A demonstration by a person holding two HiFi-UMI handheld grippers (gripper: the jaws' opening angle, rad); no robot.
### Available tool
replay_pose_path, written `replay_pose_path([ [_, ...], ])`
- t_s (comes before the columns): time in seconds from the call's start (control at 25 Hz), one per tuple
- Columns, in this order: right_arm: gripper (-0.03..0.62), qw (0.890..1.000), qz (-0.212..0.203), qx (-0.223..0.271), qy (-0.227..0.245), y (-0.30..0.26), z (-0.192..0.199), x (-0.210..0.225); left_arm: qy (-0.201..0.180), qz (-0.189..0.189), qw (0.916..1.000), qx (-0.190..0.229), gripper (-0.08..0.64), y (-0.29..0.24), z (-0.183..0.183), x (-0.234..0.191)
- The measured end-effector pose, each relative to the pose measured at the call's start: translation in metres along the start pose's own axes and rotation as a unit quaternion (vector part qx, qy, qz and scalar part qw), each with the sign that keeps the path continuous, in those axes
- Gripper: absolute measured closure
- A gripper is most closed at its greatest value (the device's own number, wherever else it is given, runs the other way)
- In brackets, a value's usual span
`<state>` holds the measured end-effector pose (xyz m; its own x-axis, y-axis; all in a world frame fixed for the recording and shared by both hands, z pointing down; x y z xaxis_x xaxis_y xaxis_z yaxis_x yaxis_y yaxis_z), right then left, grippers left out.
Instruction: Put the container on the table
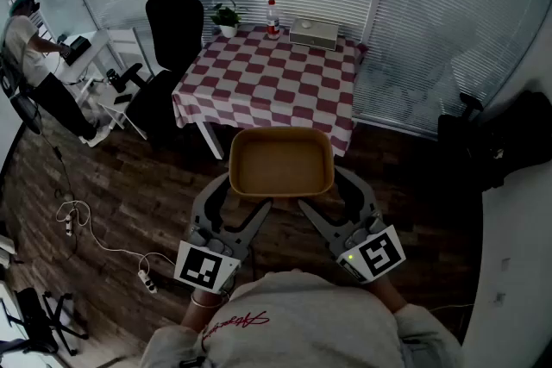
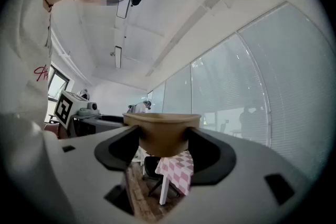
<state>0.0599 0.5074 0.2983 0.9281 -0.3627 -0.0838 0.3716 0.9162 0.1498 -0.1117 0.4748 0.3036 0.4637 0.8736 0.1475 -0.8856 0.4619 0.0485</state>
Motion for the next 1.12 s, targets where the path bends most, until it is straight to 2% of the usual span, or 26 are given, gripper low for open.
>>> replay_pose_path([
  [0.56, 0.304, 1.0, 0.0, -0.003, -0.001, 0.0, 0.003, -0.003, 0.002, -0.003, 1.0, 0.001, 0.266, 0.004, 0.003, 0.001],
  [1.12, 0.302, 0.999, -0.003, -0.006, -0.042, -0.006, 0.008, -0.012, 0.006, 0.0, 1.0, -0.001, 0.265, 0.014, 0.003, -0.006],
])
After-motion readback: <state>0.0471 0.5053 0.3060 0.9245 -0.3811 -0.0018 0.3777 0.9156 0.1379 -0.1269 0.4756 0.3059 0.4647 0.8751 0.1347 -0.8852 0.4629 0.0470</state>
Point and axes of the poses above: the fingertips, and each gripper's own axes: y backward along the fingers, x to its right, z out of its underside, the point moved 6 cm from there along y, backward along the fingers, and after that the axes turned 11 degrees about z, right-handed, at the moved point
